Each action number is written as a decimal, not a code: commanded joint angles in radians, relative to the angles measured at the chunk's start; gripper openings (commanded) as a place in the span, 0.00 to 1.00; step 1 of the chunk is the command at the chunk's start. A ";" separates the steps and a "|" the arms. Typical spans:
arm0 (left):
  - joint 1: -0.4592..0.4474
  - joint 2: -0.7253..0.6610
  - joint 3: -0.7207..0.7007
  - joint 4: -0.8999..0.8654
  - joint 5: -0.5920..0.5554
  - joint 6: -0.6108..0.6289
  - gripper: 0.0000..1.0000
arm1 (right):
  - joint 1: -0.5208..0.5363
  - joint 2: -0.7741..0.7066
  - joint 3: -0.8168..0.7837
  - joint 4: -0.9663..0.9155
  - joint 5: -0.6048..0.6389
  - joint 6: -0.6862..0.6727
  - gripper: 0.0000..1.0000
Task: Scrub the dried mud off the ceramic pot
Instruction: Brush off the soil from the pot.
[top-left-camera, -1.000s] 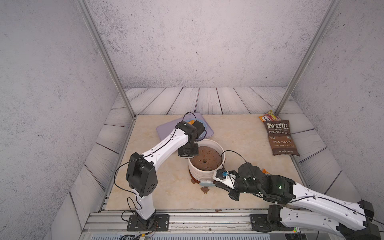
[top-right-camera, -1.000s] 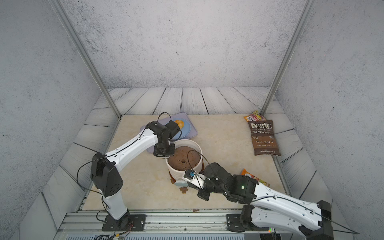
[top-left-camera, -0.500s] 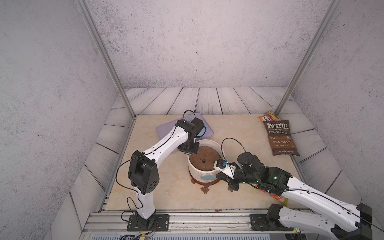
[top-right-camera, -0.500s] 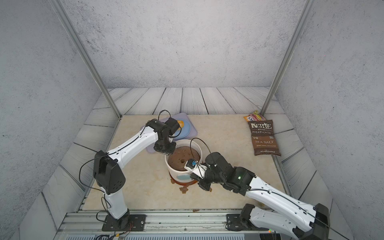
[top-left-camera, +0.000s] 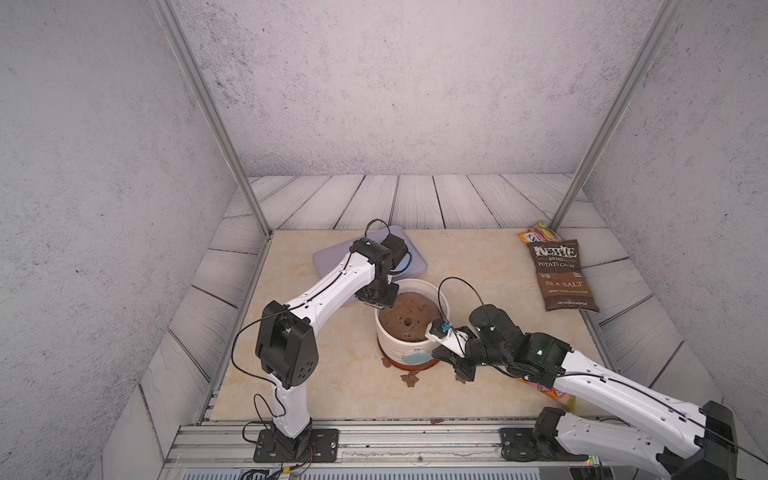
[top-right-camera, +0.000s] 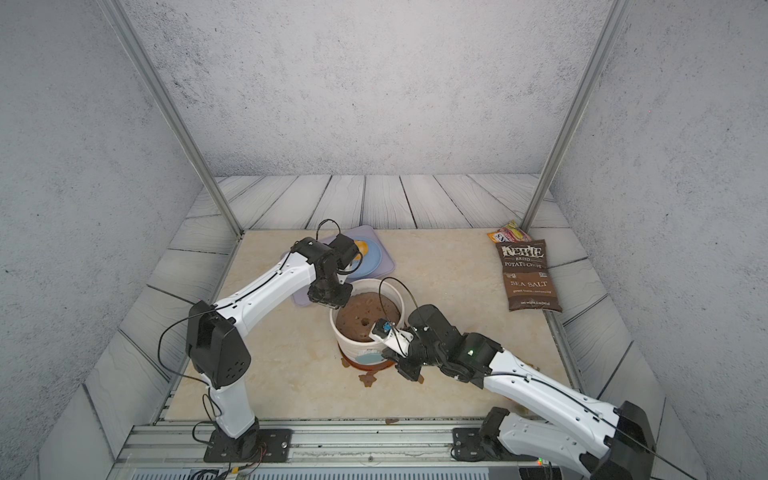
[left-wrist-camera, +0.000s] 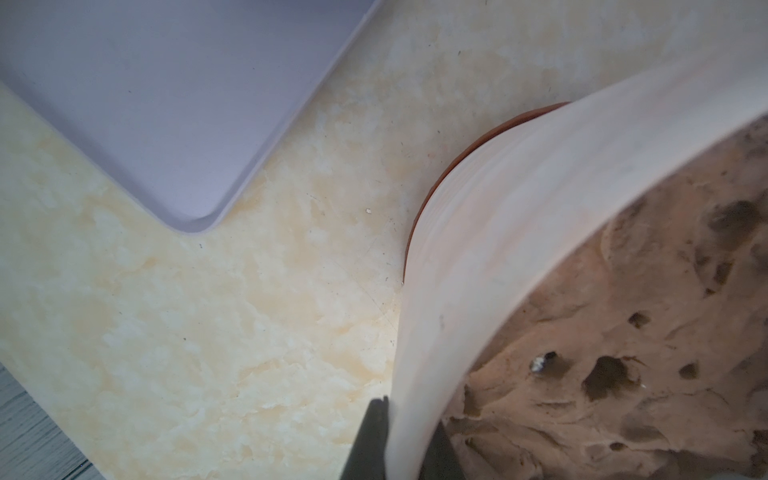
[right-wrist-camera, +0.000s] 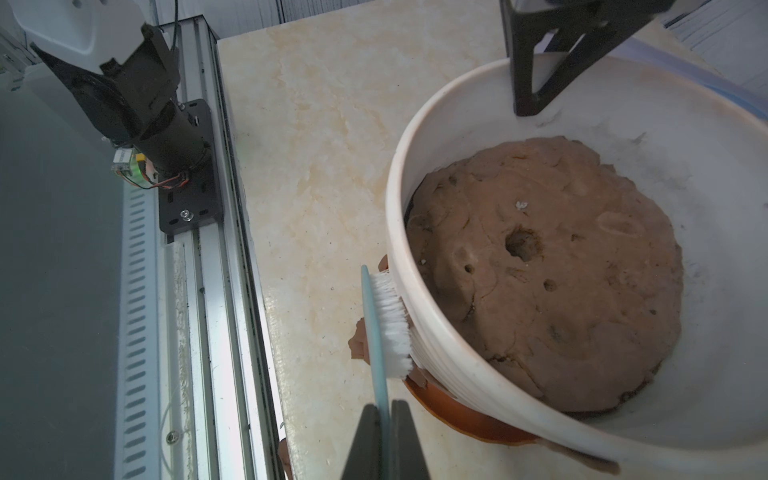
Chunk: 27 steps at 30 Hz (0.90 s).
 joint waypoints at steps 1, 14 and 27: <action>-0.001 0.016 -0.027 -0.031 -0.028 0.104 0.00 | -0.014 -0.002 -0.042 -0.014 0.005 0.012 0.00; 0.011 0.016 -0.018 -0.035 -0.030 0.126 0.00 | 0.095 -0.098 -0.015 -0.005 -0.060 0.063 0.00; 0.011 0.008 -0.042 -0.031 0.006 0.144 0.00 | 0.034 0.000 0.091 0.030 0.048 -0.008 0.00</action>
